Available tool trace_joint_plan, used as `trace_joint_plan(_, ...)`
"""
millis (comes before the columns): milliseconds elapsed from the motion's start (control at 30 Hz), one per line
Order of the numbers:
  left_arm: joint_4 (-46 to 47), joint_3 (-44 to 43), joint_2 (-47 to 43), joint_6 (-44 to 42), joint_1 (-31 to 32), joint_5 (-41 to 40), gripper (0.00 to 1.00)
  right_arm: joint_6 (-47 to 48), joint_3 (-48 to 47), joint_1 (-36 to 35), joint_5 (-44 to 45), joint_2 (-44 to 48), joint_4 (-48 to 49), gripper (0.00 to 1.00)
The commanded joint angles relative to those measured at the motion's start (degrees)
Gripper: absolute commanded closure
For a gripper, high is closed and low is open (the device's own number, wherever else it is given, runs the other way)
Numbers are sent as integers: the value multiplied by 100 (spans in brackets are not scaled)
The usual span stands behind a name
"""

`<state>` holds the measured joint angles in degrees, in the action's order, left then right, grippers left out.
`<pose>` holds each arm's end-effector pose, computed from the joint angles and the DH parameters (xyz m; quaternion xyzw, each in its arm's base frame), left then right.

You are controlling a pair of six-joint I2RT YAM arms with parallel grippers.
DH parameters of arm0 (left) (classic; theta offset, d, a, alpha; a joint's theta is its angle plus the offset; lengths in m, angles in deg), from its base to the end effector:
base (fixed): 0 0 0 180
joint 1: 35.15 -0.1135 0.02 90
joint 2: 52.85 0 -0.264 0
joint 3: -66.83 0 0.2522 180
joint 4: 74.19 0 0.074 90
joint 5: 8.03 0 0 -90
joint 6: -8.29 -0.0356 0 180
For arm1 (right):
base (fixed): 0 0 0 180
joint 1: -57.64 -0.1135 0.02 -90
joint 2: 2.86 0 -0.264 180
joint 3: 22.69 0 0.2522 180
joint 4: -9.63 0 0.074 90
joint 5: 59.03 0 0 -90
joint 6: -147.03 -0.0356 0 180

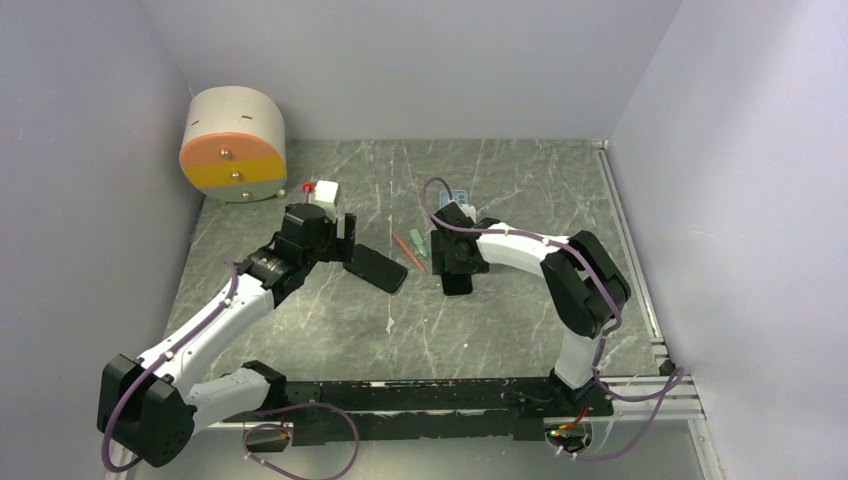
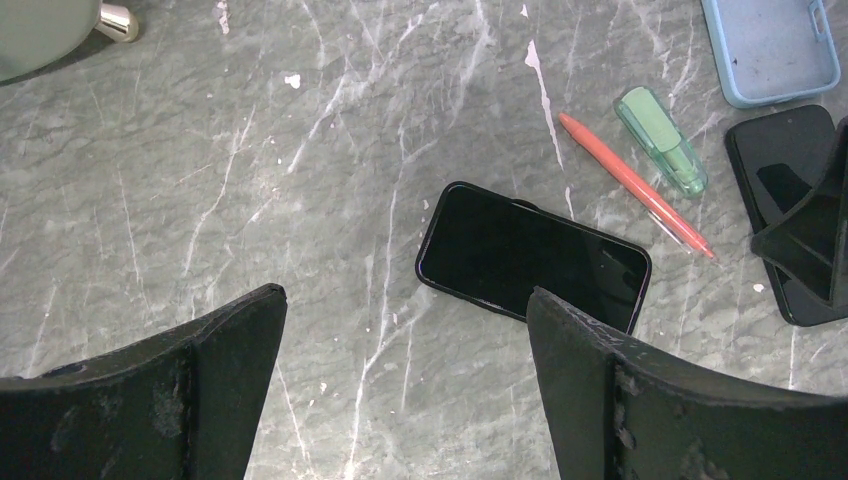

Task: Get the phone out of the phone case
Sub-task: Place the phone at the center of the board.

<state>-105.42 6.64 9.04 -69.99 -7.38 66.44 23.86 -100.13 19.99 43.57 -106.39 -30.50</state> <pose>0.2156 -0.1027 0.2800 0.0576 0.8710 -0.0482 0.4856 0.2835 0.2089 0.1597 -0.0154 0.9728 0.0311 0.2291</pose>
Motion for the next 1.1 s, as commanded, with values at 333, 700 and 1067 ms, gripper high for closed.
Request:
trace_joint_plan(333, 16, -226, -64, 74, -24, -108, 6, -104, -224, 155, 274, -194, -394, 35)
trace_joint_plan(700, 17, -234, -39, 83, -26, -100, 6, 167, -401, 302, 172, -317, -341, 31)
trace_joint_plan(1067, -135, -235, 48, 545, -26, -185, 6, 682, -427, 302, -150, -55, -239, 7)
